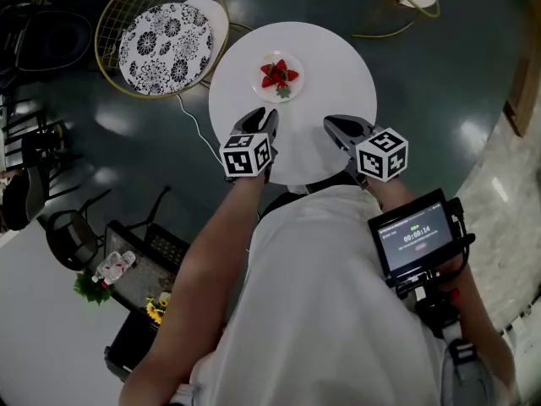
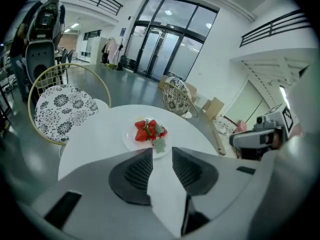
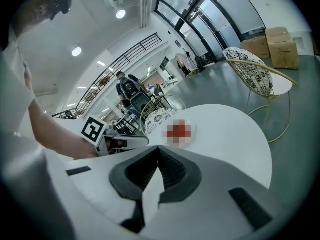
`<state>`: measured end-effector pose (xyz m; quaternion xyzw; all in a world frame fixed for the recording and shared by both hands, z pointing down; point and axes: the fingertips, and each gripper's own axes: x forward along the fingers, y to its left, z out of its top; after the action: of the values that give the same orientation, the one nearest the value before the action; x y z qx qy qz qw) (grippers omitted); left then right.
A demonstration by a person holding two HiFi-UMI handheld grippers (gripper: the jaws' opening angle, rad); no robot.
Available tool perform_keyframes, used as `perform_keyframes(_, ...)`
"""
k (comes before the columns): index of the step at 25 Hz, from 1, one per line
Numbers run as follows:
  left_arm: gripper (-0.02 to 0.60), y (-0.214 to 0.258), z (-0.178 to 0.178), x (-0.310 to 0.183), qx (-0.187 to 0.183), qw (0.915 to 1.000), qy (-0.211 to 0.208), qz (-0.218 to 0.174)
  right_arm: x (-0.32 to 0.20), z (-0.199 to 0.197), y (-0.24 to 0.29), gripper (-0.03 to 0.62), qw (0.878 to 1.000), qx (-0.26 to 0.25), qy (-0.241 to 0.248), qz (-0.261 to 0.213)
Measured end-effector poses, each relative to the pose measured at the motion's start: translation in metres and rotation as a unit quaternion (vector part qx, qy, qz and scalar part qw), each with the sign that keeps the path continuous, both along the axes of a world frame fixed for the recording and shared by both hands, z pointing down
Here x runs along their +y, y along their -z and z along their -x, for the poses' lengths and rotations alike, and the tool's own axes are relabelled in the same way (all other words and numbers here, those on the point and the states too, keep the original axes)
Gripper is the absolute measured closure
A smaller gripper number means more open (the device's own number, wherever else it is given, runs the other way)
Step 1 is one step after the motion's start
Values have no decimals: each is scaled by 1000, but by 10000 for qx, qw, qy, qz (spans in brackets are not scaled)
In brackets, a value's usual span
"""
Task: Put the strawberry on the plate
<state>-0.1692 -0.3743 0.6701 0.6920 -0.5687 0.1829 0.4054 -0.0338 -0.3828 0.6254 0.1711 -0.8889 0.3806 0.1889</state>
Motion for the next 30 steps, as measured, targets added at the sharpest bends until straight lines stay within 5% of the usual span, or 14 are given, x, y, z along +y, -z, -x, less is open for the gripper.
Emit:
perform_keyframes(7,574,33,11,8,-86,9982,179,-560,-10,11,14,588,9995,-70,71,-315)
perform_keyframes(17,574,96,9,79,-89,9897,-146,-1423,34,18,64,588,9951,-273,-7,-948)
perform_keyframes(30,574,117,-12,139,121,9848,-277,-1711,84,-2,103,588,9900,-406,-132,-1341)
